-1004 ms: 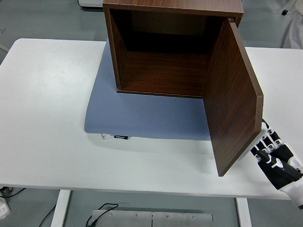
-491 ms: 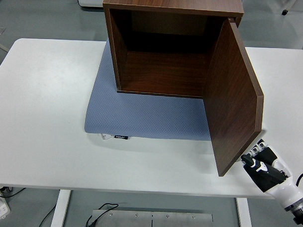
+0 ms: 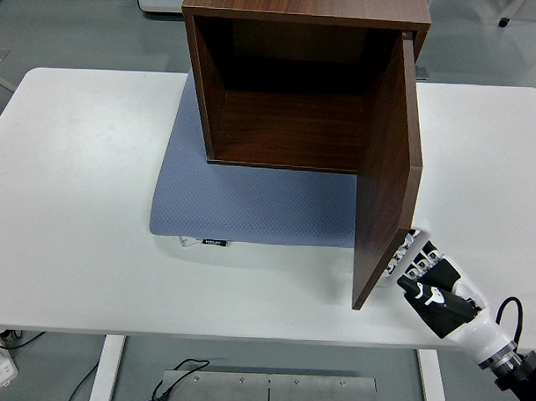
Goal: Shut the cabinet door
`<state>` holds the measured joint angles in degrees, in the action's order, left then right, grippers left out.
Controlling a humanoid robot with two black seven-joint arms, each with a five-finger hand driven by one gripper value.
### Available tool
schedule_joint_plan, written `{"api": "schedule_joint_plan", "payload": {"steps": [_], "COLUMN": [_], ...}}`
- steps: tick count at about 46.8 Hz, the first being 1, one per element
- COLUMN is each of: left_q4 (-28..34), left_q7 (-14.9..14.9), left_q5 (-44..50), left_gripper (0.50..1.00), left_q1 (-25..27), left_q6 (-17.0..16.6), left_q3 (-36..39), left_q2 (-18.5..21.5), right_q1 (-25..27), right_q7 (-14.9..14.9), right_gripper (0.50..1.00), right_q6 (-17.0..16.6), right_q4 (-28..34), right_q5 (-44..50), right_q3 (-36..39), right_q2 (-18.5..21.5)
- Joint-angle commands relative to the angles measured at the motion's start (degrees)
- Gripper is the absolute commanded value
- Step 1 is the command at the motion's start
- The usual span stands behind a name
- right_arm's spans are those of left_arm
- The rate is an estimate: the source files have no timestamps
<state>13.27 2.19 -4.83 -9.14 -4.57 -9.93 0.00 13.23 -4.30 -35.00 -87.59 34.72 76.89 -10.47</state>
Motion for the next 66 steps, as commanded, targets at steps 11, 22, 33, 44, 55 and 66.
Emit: {"api": "schedule_joint_plan", "payload": {"steps": [11,22,33,44,55,66], "left_q4": [0.0,0.0,0.0,0.0,0.0,0.0], "left_q7": [0.0,0.0,0.0,0.0,0.0,0.0], "left_q5": [0.0,0.0,0.0,0.0,0.0,0.0], "left_gripper": [1.0,1.0,1.0,1.0,1.0,1.0], "left_q1": [0.0,0.0,0.0,0.0,0.0,0.0], "left_q6": [-0.1,-0.1,0.0,-0.1,0.0,-0.1], "left_q3": [0.0,0.0,0.0,0.0,0.0,0.0], "left_q2": [0.0,0.0,0.0,0.0,0.0,0.0], "right_q1": [-3.5,-5.5,-9.0,-11.8,-15.1,-18.2], "right_q7": [0.2,0.2,0.4,0.4,0.4,0.4], "right_gripper": [1.0,1.0,1.0,1.0,1.0,1.0], "right_q6": [0.0,0.0,0.0,0.0,0.0,0.0], "right_q4": [2.2,3.3,4.8,6.8,8.8,10.5], "right_q5": [0.2,0.2,0.2,0.2,0.1,0.0], "right_q3": [-2.5,-4.6,-6.2,-8.3,-10.1,-11.7], "right_q2": [-0.1,0.0,-0.3,-0.1,-0.1,-0.1]}}
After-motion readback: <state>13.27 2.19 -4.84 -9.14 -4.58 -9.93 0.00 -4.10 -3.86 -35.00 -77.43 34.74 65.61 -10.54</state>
